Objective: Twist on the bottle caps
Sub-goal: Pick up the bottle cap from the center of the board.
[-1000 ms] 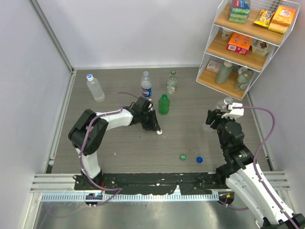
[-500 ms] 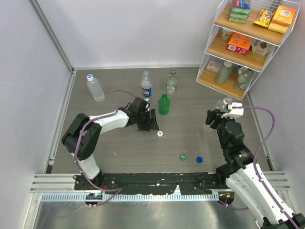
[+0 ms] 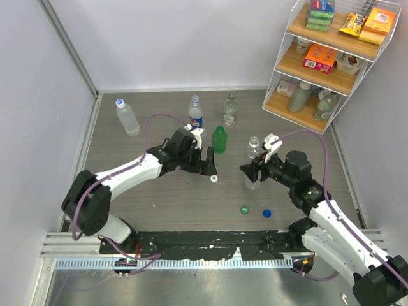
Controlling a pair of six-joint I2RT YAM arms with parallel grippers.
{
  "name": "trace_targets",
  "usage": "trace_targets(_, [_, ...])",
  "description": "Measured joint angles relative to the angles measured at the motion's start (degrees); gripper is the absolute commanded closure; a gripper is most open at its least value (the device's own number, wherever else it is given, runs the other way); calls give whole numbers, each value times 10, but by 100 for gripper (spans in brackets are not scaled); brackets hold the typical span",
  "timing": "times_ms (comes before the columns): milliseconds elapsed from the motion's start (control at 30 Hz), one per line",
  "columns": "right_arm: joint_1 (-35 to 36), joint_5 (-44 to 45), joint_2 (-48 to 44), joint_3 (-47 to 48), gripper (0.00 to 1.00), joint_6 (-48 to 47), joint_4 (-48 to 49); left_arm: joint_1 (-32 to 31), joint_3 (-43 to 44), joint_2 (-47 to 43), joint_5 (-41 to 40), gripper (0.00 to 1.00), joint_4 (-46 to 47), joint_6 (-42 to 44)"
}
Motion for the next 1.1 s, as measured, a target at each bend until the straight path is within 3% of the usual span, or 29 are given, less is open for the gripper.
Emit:
trace_targets(133, [17,-61,17,11,99,-26,-18,-2,-12,-54,1,6,-1,19])
trace_targets(233, [44,-77,39,34,99,-50,-43,-2,24,-28,-3,9,-20,41])
trace_targets(467, [174,35,71,65,99,-97,-116,-10,72,80,-1,11,-53,70])
trace_targets(667, [179,111,75,67,99,-98,-142,-38,99,106,-38,15,-88,79])
trace_targets(767, [179,138,62,67,99,-93,-144,-50,114,118,-57,27,-91,81])
trace_targets(900, [179,163,37,67,99,-85,-143,-65,128,144,-75,30,-101,82])
trace_targets(1100, [179,195,31,67,99,-75,-143,-89,152,184,-118,44,-126,79])
